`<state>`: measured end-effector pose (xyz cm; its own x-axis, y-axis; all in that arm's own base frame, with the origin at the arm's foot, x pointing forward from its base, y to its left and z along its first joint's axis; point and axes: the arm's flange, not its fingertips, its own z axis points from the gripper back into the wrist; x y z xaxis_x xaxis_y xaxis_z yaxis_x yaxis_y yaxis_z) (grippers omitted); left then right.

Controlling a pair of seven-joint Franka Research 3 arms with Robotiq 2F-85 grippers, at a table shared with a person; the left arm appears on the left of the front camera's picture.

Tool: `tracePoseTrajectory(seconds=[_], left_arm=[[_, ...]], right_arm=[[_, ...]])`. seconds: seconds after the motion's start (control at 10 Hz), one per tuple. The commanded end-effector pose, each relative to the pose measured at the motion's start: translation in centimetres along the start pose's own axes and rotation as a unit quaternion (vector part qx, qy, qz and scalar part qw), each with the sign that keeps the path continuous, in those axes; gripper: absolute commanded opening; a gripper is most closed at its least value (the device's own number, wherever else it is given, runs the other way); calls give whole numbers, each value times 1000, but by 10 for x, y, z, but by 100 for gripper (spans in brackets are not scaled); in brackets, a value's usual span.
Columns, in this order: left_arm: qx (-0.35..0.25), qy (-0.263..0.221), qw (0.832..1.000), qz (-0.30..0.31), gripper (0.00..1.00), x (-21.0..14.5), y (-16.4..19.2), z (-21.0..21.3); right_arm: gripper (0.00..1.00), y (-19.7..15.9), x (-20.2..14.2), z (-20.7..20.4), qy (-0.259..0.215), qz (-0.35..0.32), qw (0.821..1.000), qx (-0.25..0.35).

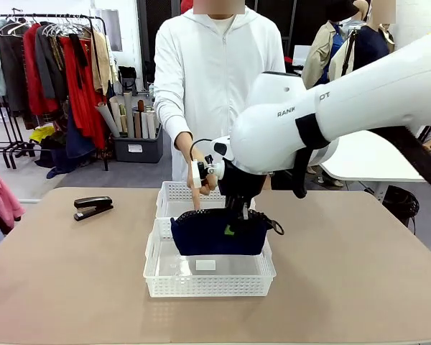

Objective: Distribute items into two baskets.
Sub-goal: Place the picked Pencil pouch into the Organizing basket as instructed by the person.

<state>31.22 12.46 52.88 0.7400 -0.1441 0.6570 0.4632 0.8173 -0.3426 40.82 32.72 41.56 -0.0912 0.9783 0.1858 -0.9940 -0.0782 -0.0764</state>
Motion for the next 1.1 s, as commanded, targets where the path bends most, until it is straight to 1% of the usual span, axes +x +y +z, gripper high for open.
tracePoseTrajectory(seconds=[0.0,0.5,1.0], left_arm=[[-1,-1,1000,-1,100,0,0,0],[-1,-1,1000,-1,100,0,0,0],[-1,-1,1000,-1,100,0,0,0]], right_arm=[[0,-8,6,-8,10,-12,1000,-12],[0,-15,4,-33,14,-11,1000,-26],[0,-19,4,-64,14,-9,1000,-11]])
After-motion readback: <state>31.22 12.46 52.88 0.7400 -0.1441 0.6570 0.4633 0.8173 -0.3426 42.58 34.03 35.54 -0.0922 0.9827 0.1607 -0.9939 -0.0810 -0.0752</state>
